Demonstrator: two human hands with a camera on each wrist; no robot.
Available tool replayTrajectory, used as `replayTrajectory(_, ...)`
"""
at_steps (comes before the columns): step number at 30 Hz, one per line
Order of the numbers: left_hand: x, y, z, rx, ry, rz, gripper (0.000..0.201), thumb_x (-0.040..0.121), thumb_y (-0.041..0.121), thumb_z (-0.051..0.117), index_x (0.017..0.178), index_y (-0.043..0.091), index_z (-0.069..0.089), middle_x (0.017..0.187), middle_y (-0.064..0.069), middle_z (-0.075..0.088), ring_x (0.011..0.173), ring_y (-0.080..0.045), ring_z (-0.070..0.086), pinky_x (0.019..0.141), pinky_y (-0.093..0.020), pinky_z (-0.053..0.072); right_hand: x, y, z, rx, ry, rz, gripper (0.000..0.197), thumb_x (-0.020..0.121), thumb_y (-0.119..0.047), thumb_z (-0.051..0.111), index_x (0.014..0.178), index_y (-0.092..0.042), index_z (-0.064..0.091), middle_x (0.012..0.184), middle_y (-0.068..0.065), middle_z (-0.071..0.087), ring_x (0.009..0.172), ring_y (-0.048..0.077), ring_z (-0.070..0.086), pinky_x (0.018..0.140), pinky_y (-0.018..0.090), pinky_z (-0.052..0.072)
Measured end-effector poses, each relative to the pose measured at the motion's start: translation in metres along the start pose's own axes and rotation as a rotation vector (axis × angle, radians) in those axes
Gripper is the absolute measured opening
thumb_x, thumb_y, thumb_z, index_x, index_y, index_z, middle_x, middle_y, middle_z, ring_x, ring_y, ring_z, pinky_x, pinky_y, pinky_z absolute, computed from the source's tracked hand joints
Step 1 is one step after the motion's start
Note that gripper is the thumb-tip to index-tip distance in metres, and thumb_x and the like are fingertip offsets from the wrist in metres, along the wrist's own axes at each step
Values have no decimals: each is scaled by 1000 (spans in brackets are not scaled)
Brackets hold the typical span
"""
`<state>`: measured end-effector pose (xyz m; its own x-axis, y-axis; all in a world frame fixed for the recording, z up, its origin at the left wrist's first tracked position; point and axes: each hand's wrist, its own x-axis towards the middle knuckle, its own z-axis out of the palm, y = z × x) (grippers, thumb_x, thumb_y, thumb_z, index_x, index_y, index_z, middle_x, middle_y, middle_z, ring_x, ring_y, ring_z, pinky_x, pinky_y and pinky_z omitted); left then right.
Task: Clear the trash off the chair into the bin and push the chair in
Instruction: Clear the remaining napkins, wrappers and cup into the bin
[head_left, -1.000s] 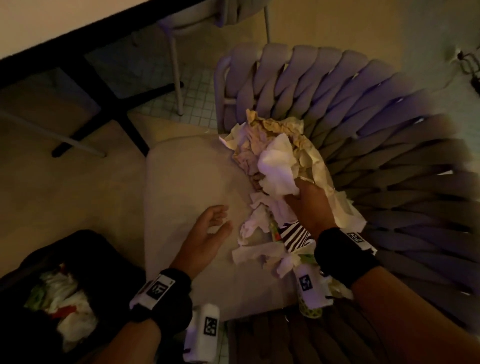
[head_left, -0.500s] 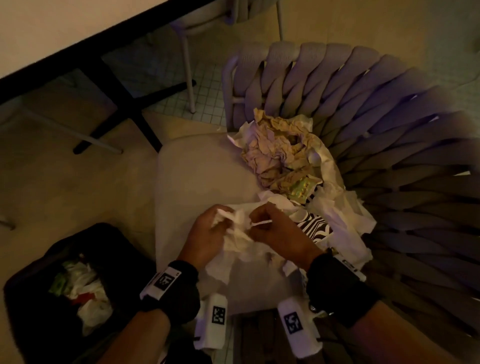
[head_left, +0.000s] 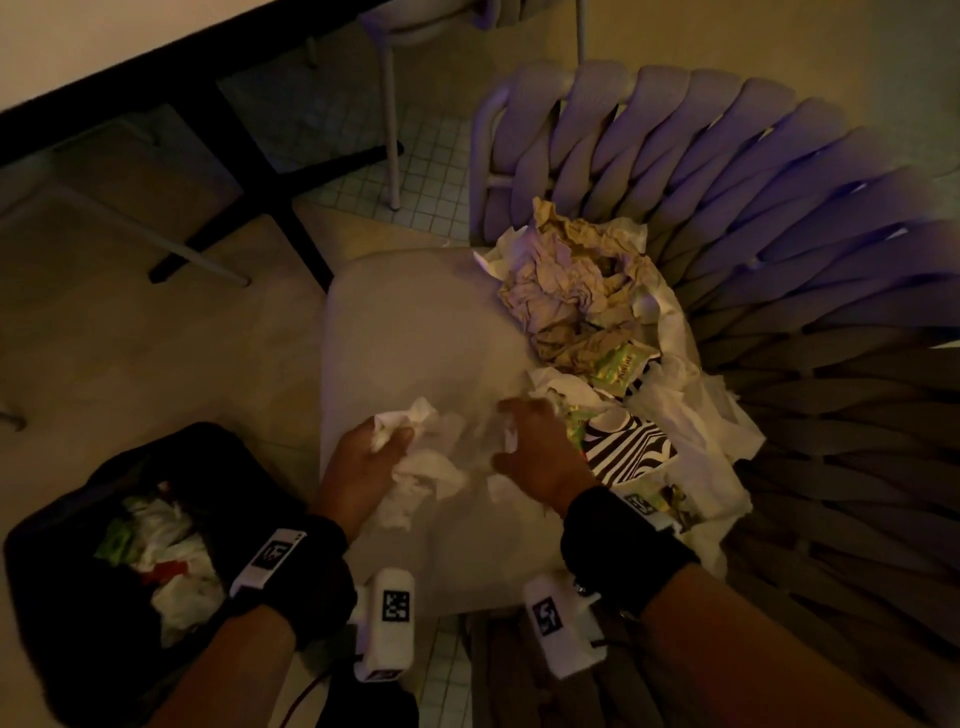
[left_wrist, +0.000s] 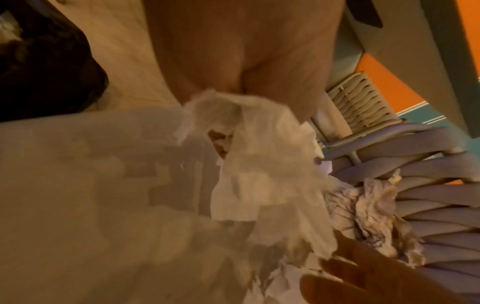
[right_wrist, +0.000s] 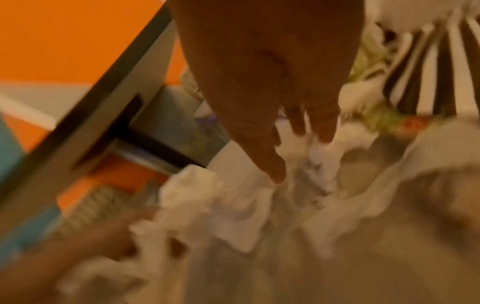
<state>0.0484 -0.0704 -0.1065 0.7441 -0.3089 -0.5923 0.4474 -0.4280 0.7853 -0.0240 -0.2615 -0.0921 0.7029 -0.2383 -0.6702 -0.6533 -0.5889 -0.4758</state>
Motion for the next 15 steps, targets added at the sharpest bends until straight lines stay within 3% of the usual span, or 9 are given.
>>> replayTrajectory(2, 0, -8, -7, 18, 27, -36, 12, 94, 32, 55, 100, 32, 66, 101, 0, 72, 96, -20, 67, 90, -39, 50, 10, 11, -2, -243, 103, 57, 76, 79, -29, 66, 143, -16, 27, 148, 19, 21, 133, 39, 26, 109, 45, 32)
replayTrajectory(3, 0, -12, -8, 26, 41, -51, 15, 95, 33, 52, 103, 29, 65, 104, -4, 71, 99, -22, 66, 92, -40, 50, 15, 16, -3, -278, 107, 68, 76, 79, -32, 66, 142, -15, 26, 148, 19, 20, 133, 41, 25, 106, 47, 33)
replayTrajectory(7, -7, -19, -13, 19, 61, -114, 36, 96, 42, 45, 123, 21, 55, 118, -6, 64, 110, -22, 60, 100, -42, 46, 32, 30, -6, -300, 157, 53, 52, 81, -18, 60, 128, -9, 39, 129, 20, 42, 117, 42, 43, 90, 46, 42)
replayTrajectory(10, -12, -16, -18, -17, 46, -99, 31, 98, 36, 43, 123, 23, 56, 117, -4, 64, 109, -19, 59, 100, -39, 45, 39, 35, -14, -245, 174, 81, 44, 85, -14, 52, 128, -5, 45, 125, 22, 51, 117, 39, 49, 90, 41, 43)
replayTrajectory(12, -13, -17, -20, -28, 43, -91, 26, 98, 33, 45, 120, 24, 56, 118, -5, 64, 111, -21, 59, 102, -41, 45, 38, 35, -28, -112, 176, 53, 35, 82, -23, 46, 104, -2, 64, 110, 23, 63, 106, 37, 59, 84, 38, 46)
replayTrajectory(14, -13, -16, -21, -38, 47, -100, 20, 97, 32, 46, 114, 28, 56, 118, -4, 63, 113, -23, 58, 102, -42, 45, 32, 35, -47, -11, 215, -40, 36, 75, -21, 41, 78, 0, 69, 93, 22, 69, 94, 36, 63, 80, 33, 46)
replayTrajectory(15, -13, -17, -21, -46, 46, -102, 17, 97, 32, 48, 111, 32, 57, 118, -2, 63, 113, -22, 59, 102, -42, 44, 27, 37, -56, 12, 246, -92, 31, 75, -15, 43, 74, 1, 69, 91, 21, 69, 92, 34, 63, 79, 29, 43)
